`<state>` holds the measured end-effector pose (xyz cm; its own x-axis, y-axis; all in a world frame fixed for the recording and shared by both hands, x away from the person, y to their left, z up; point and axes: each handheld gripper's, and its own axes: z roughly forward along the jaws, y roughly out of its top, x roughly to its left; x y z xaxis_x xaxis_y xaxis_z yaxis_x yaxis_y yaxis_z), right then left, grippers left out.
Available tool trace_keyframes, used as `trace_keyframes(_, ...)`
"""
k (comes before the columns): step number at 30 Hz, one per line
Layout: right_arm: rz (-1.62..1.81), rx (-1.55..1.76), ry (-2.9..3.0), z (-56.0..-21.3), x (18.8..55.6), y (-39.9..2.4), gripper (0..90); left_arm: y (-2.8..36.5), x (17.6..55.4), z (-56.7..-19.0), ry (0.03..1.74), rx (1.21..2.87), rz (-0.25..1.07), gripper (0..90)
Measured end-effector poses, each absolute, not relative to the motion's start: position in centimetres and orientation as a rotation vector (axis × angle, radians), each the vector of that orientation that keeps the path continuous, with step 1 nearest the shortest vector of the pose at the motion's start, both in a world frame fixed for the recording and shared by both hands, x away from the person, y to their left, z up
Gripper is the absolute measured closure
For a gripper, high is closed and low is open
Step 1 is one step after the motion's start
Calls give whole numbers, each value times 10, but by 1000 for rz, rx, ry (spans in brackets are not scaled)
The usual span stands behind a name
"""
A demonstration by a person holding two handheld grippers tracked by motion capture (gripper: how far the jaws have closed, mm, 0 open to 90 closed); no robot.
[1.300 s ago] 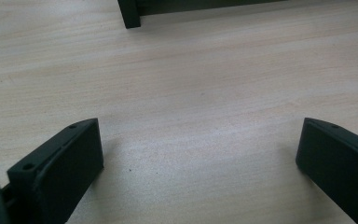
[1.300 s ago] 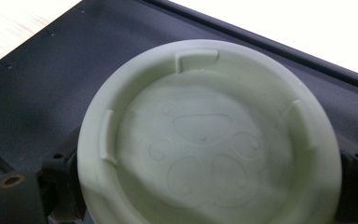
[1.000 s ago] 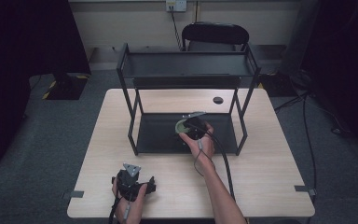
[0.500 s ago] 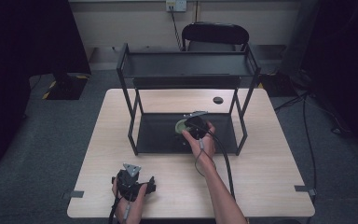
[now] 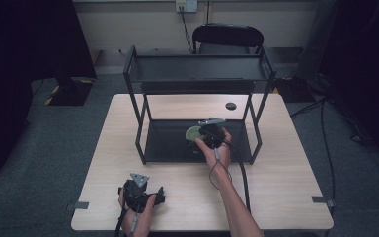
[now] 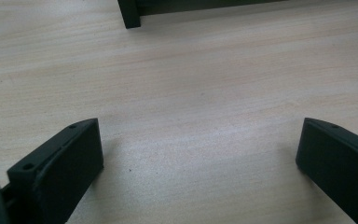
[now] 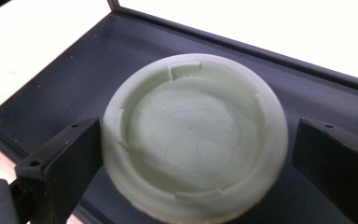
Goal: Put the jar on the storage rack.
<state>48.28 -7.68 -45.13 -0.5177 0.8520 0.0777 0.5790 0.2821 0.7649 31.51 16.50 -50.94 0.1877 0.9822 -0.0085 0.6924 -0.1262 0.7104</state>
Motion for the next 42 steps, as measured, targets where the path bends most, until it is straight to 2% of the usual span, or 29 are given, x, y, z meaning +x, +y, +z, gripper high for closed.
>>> trace_keyframes(22,1168,1240,2154,-425,451,-79,19,165,315,-509,1566,1887,643,0)
trace_keyframes(42,1185,1228,2127,-431,417,-90,18,165,315,-509,1565,1887,644,0)
